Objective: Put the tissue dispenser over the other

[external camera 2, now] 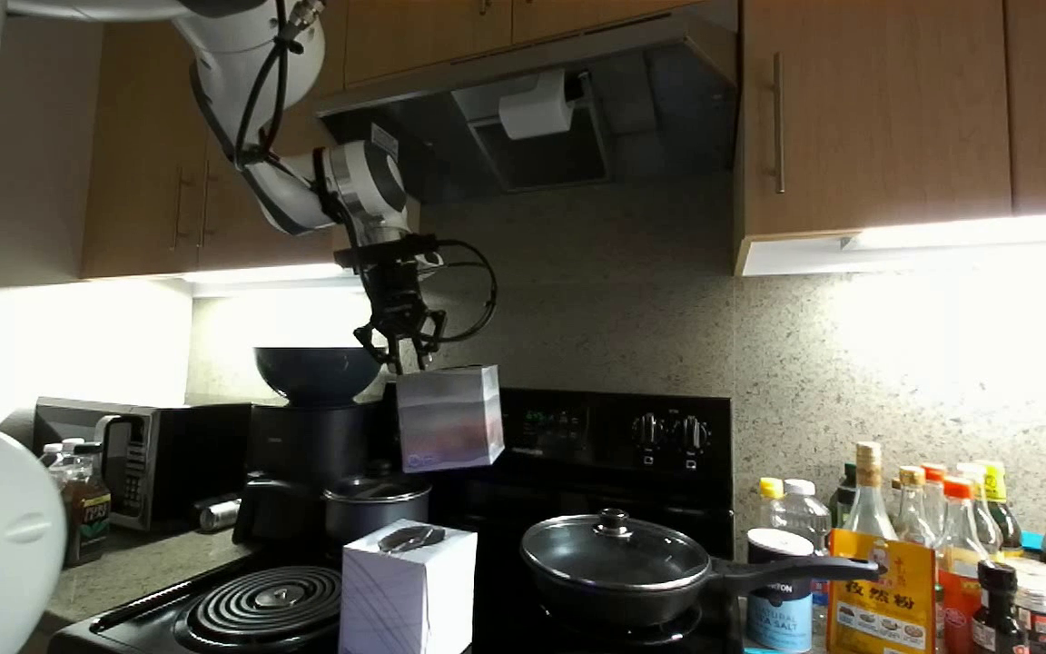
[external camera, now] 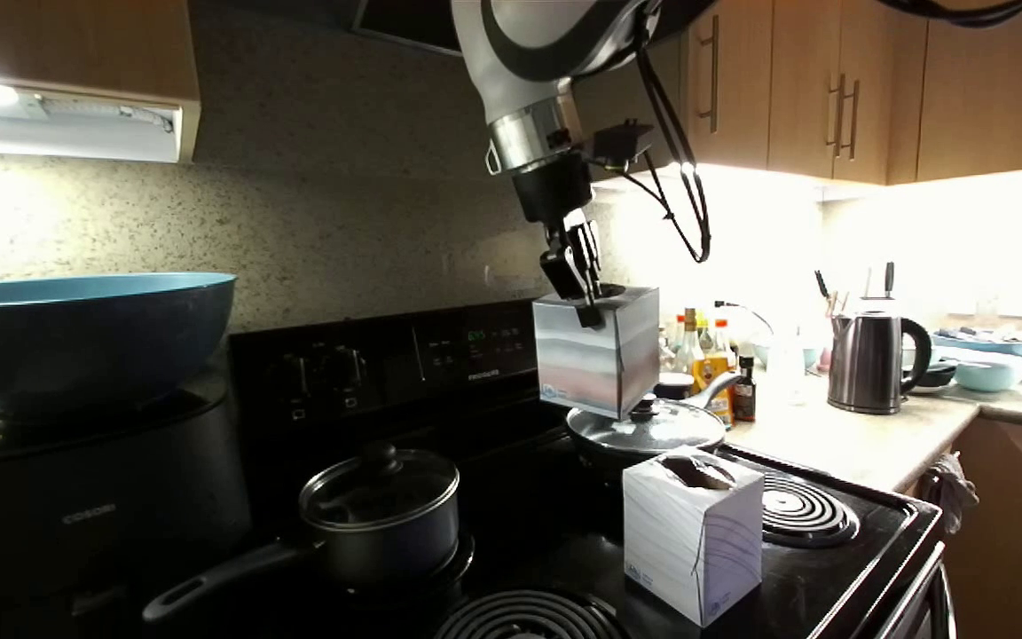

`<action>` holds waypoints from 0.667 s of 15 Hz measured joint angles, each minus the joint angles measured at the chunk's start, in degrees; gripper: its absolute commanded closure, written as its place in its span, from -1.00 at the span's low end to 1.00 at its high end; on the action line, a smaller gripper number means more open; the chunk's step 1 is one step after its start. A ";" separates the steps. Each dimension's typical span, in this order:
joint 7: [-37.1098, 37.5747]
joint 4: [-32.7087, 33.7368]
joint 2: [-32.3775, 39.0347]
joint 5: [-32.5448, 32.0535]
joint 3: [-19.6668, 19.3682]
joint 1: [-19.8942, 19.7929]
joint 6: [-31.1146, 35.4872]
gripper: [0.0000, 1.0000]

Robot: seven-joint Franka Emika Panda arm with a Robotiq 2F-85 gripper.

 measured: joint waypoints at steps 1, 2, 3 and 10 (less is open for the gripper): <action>0.70 -0.59 -0.87 2.39 0.36 0.02 -0.54 0.86; 1.50 -1.54 -1.95 4.78 0.60 0.02 -0.58 0.86; 2.94 -2.90 -3.31 6.67 0.74 0.02 -0.17 0.44; 3.22 -3.34 -3.22 7.28 0.81 -0.17 -0.16 0.86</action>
